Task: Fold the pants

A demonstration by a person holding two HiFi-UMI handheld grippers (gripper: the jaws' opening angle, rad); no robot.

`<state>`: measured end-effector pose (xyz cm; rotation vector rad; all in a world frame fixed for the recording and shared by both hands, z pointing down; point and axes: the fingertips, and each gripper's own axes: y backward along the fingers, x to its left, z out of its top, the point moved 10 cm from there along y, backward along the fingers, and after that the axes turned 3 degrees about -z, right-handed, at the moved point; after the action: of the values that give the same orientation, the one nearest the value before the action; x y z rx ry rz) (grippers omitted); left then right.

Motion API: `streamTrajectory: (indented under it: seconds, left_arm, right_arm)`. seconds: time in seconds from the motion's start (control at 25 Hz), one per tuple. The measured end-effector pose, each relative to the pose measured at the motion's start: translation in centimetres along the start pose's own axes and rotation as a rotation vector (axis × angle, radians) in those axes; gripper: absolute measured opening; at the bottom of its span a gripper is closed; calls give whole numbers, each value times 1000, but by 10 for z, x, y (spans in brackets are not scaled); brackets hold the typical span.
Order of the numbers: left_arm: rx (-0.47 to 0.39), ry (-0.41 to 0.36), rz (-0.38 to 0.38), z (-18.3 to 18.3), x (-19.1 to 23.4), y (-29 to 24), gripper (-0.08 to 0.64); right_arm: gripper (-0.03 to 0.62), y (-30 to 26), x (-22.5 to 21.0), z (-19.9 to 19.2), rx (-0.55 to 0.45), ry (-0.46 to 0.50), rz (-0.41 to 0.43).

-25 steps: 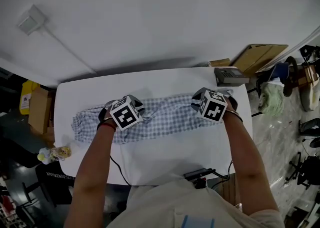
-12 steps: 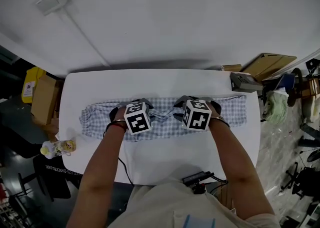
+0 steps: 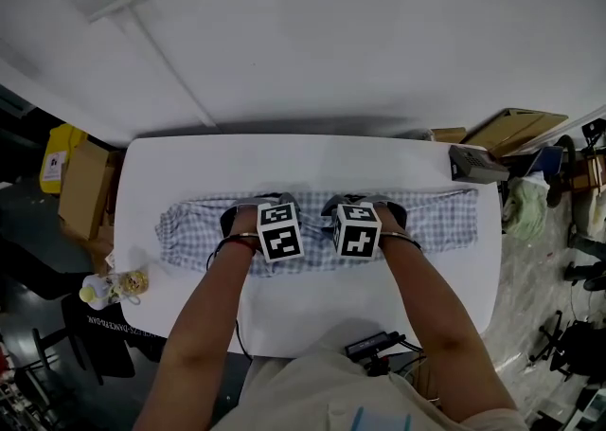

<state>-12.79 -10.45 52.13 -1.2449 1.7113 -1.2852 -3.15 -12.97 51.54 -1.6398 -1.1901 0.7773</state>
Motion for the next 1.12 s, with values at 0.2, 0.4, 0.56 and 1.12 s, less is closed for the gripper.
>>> streamTrajectory:
  seconds: [0.2,0.4,0.56,1.12]
  left_arm:
    - [33,-18,20,-6,5,-8,53]
    - [40,5,22,-8,11,-7,15]
    - [17,40,28,-7,21,1,14]
    - [76,122,107,-12,53,-5,14]
  right_arm:
    - [93,-14,-3,4,36,21,-2]
    - [29,-14,-14,3,51,16,-42]
    - [23,-7,-28,0,51,-10,-72]
    - [23,-18,-60,5,61,-98,-162]
